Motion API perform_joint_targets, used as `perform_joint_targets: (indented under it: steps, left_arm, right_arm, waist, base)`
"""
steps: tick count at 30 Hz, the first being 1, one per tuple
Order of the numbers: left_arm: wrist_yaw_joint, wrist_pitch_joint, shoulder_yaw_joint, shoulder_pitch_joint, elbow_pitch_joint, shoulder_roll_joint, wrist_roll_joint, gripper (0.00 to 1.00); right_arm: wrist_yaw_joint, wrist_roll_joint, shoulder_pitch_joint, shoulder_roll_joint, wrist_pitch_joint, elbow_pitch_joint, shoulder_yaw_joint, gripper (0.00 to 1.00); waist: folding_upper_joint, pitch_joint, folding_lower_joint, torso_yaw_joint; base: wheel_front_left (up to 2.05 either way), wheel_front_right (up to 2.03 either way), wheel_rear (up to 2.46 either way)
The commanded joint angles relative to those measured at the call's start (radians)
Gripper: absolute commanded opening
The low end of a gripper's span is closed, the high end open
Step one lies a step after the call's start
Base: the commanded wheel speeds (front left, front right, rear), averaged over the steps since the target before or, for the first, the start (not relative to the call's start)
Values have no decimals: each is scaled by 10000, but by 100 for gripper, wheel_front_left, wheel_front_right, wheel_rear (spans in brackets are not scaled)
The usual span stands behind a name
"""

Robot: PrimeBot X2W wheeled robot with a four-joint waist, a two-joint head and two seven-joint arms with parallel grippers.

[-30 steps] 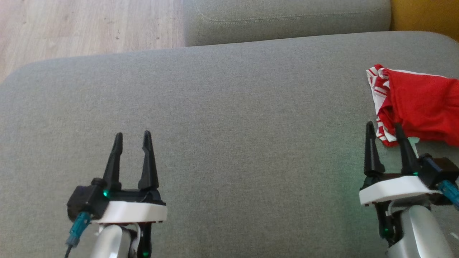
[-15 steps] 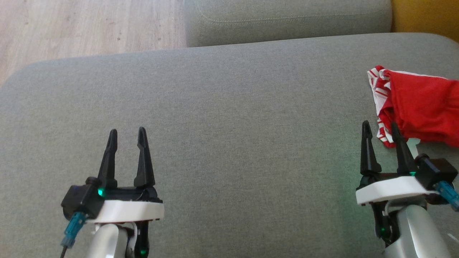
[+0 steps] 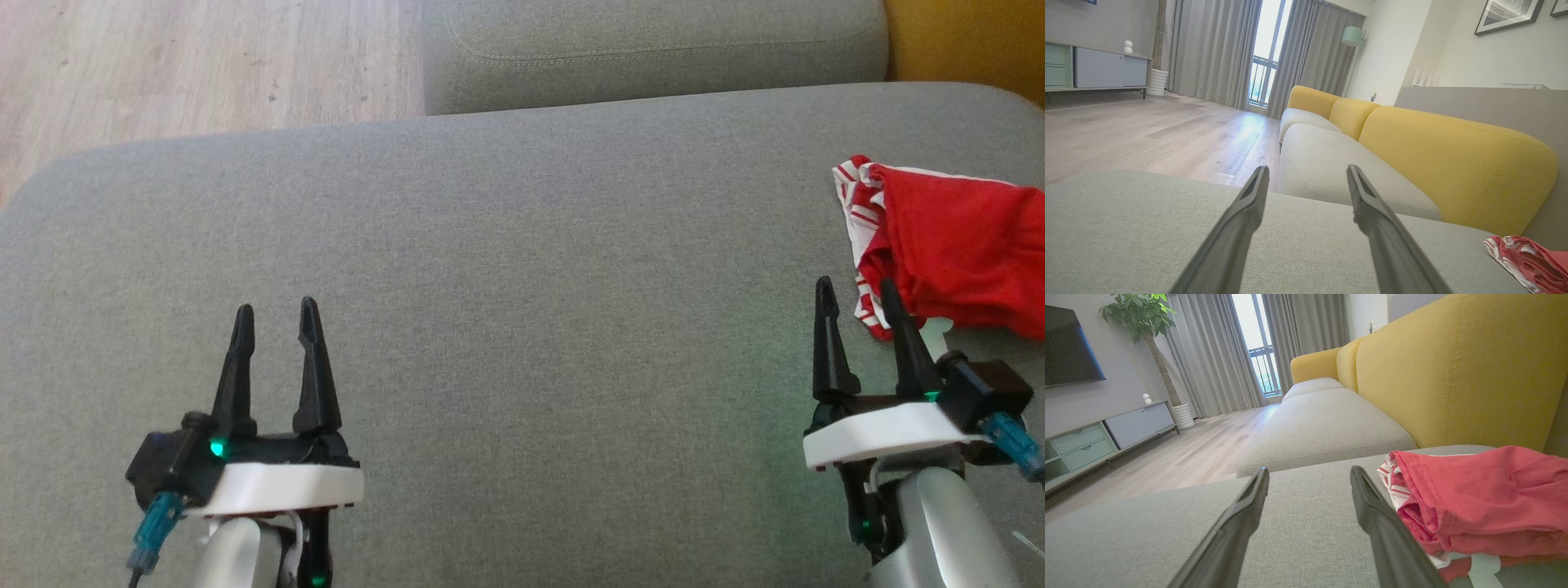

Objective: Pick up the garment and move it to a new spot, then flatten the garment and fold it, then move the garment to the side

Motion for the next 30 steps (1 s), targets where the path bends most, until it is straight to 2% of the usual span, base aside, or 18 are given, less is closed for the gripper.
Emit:
perform_joint_targets:
  steps: [1,5,6,10,30]
  left_arm:
    - [27,-51,358,-184,-353,39,-60,100]
    - [37,-51,385,-165,-389,39,-134,100]
    - [11,0,39,2,-6,0,-86,0]
    - [10,7,25,268,638,-2,-105,0]
    - [-135,561,372,203,685,40,-2127,0]
  right_arm:
    - [-7,63,-243,-11,-111,-298,303,100]
    - [-7,22,-230,-11,-99,-310,365,100]
    - [0,24,1,2,2,8,100,0]
    - [0,39,281,25,23,628,104,0]
    - [-1,2286,304,19,600,387,-70,0]
  waist:
    - [0,-8,0,-7]
    - [0,-9,0,-14]
    - [0,-11,0,-15]
    - [0,-14,0,-16]
    - [0,-93,0,-28]
  base:
    - [0,0,0]
    - [0,0,0]
    - [0,0,0]
    - [0,0,0]
    - [0,0,0]
